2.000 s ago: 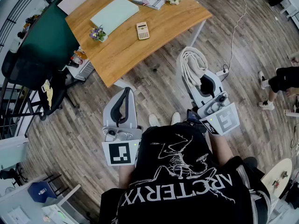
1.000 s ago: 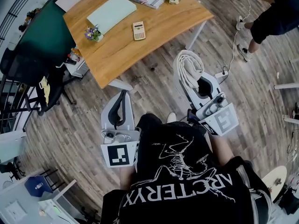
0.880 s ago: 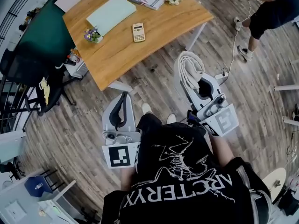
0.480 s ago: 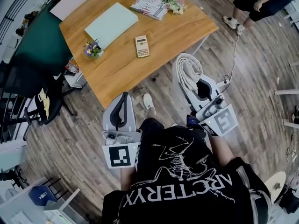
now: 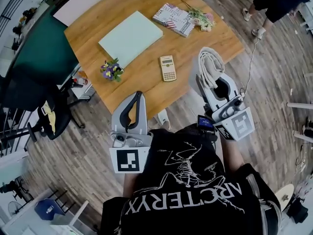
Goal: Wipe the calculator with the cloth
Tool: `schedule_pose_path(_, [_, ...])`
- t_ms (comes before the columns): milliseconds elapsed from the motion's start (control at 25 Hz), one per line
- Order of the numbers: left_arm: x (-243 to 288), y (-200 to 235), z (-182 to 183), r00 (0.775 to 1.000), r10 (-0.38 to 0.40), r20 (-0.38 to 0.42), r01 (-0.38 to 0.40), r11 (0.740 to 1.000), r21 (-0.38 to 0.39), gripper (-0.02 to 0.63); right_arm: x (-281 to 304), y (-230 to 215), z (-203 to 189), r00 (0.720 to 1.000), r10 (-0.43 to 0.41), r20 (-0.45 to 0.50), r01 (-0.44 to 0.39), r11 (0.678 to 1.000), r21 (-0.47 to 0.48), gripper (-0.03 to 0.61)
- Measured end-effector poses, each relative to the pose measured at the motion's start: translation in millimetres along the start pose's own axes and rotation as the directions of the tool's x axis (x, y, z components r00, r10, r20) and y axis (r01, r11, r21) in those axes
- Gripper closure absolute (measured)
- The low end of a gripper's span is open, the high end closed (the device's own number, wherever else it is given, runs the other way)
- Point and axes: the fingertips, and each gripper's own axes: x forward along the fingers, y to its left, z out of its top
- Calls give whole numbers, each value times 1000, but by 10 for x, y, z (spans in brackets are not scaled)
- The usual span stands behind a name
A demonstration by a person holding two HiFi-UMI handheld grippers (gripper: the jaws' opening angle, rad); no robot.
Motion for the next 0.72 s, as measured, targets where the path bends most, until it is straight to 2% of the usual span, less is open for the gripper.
schedule_pose_path(200, [287,196,-101,999,-19,-31,19,1000,-12,604,446,-113,128,1000,10,12,-10,1000,3,484])
schedule_pose_path(320, [458,238,-116,1000,-9,-30,9,1000,-19,604,553,-223,61,1000,28,10,-28,1000,-2,485])
schedule_pose_path(400, [526,233,-143,999,3,-42,-4,1000,-24,604,524,-308,-164,999,38,-35,-39,999,-18,484])
schedule_pose_path(480, [575,229,-162,998,18,-53,-19,1000,-24,604,568,-377,-386,990,62,-124,-69,996,-55,484])
schedule_pose_path(560, [621,224,-162,998,32,-59,-33,999,-20,604,669,-443,-648,962,99,-253,-127,987,-95,484])
schedule_pose_path(640, [651,214,-148,997,50,-59,-51,999,-19,604,790,-499,-944,917,143,-371,-201,972,-122,485])
schedule_pose_path(720, [625,202,-151,995,71,-68,-72,997,-18,604,915,-517,-1265,872,195,-448,-283,949,-139,485])
